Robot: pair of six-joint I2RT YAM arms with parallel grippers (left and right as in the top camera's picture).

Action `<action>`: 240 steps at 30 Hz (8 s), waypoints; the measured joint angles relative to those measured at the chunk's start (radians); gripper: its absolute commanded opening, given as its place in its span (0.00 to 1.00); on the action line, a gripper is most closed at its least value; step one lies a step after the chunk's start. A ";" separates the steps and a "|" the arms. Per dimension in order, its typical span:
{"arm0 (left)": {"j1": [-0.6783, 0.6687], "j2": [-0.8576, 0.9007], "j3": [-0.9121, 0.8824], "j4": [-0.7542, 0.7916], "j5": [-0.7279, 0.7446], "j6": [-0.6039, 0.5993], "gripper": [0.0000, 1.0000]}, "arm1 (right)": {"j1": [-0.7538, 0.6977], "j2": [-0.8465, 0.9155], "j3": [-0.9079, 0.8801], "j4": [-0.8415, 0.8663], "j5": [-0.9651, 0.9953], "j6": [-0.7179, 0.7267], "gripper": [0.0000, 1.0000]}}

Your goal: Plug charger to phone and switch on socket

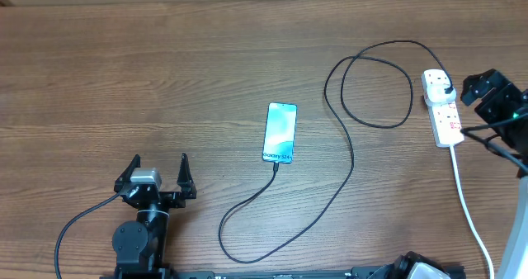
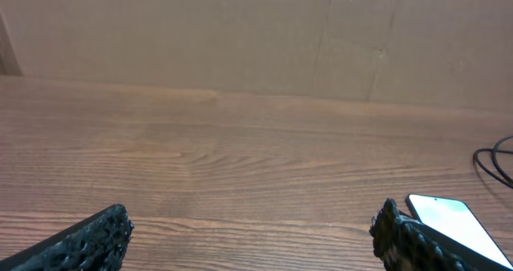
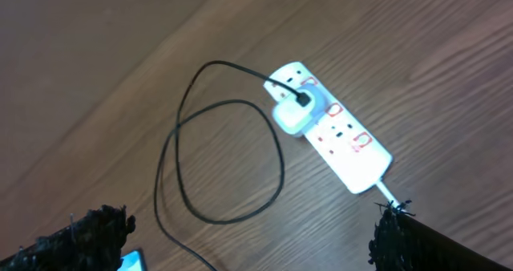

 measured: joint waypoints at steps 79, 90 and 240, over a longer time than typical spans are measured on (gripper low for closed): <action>0.000 0.000 0.000 0.000 0.000 0.000 0.99 | 0.538 -1.073 -1.294 1.069 0.145 0.003 1.00; 0.000 0.000 0.000 0.000 0.000 0.000 0.99 | 0.538 -1.079 -1.294 0.982 0.146 0.003 1.00; 0.000 0.000 0.000 0.000 0.000 0.000 0.99 | 0.538 -1.188 -1.294 0.893 0.158 -0.050 1.00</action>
